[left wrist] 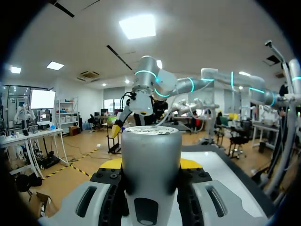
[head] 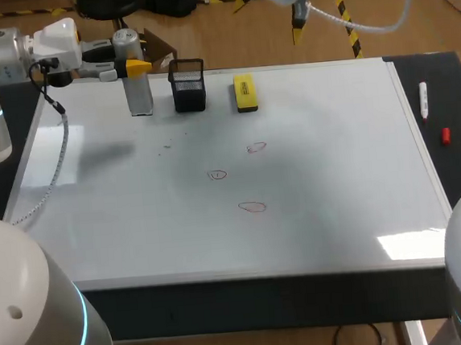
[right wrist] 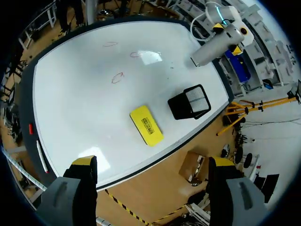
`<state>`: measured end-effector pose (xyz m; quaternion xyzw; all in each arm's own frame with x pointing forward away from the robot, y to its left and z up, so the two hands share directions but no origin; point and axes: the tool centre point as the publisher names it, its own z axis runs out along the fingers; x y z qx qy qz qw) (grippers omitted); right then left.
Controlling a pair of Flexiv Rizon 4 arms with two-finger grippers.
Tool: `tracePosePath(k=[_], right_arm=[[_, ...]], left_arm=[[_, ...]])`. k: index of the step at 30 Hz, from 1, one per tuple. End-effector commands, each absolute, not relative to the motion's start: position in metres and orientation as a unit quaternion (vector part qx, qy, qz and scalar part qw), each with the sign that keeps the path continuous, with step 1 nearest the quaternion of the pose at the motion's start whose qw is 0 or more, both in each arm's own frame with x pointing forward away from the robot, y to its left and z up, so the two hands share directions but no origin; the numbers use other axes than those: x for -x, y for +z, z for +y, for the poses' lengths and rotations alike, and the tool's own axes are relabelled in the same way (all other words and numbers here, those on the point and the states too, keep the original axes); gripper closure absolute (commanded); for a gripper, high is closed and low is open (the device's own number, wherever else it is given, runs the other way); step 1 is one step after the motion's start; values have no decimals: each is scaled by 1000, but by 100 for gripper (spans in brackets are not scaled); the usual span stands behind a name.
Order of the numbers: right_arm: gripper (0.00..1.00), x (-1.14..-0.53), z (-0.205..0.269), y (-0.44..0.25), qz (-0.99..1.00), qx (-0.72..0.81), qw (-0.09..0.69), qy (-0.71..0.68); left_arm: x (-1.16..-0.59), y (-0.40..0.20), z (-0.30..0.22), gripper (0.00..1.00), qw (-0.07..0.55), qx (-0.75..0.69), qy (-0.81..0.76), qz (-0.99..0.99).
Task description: Pick up the inspection probe, press it on each red-marked spot on the whiteboard one by one, put down the probe, pick up the eraser, and wipe off all the red marks.
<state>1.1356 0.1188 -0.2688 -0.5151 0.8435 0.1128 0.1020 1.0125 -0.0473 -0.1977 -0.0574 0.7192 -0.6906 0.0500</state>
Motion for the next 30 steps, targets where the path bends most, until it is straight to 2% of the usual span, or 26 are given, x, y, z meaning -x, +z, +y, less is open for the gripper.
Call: tracePosePath(k=[1, 16, 30], right_arm=[[0, -1130, 122, -263, 845, 534, -41, -4], [0, -1124, 133, -265, 820, 571, -39, -26], [0, -1099, 143, -315, 794, 606, -54, -18]], left_arm=[[-1013, -197, -47, 100, 51, 57, -691, 719], [-1013, -197, -47, 100, 51, 57, -691, 719], [-1013, -197, -47, 100, 51, 57, -691, 719]])
